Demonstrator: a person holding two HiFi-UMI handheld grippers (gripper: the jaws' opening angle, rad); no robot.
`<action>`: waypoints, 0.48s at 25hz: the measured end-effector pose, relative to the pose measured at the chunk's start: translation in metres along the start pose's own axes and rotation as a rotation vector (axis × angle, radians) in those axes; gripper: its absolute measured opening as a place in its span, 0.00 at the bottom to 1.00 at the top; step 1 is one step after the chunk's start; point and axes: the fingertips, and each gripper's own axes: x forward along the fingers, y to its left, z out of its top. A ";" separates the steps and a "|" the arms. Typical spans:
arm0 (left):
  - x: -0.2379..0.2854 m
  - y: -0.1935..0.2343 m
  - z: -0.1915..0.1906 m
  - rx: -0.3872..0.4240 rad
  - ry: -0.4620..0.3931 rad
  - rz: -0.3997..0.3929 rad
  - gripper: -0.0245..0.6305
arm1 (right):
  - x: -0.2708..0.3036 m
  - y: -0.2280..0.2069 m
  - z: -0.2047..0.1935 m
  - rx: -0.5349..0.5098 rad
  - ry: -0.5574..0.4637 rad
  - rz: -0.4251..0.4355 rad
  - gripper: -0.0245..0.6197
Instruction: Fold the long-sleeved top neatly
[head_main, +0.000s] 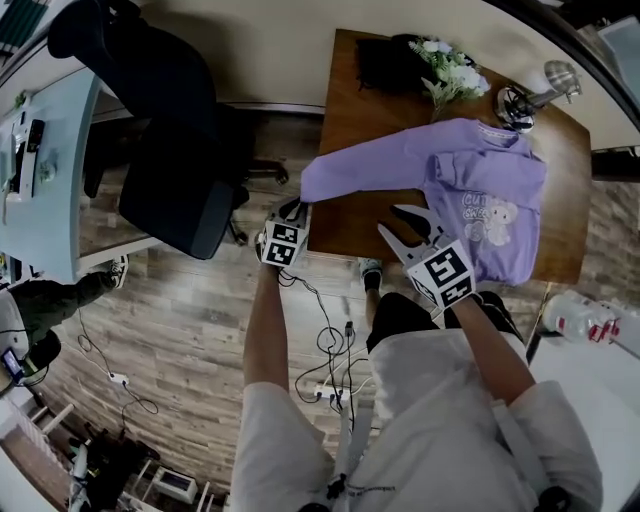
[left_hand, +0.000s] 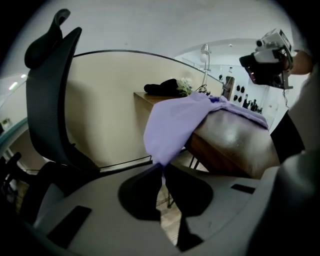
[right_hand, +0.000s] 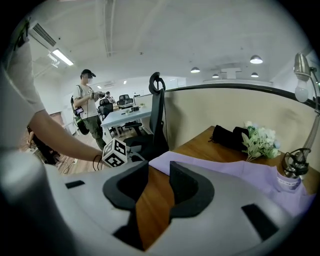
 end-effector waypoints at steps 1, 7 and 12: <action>-0.004 0.006 0.000 0.020 0.008 0.031 0.10 | 0.001 0.002 0.001 0.010 -0.005 0.001 0.25; -0.045 0.026 0.033 0.189 0.033 0.195 0.09 | -0.005 0.000 0.024 0.002 -0.044 0.007 0.25; -0.080 0.024 0.093 0.461 0.059 0.295 0.09 | -0.003 -0.001 0.044 -0.033 -0.080 0.034 0.24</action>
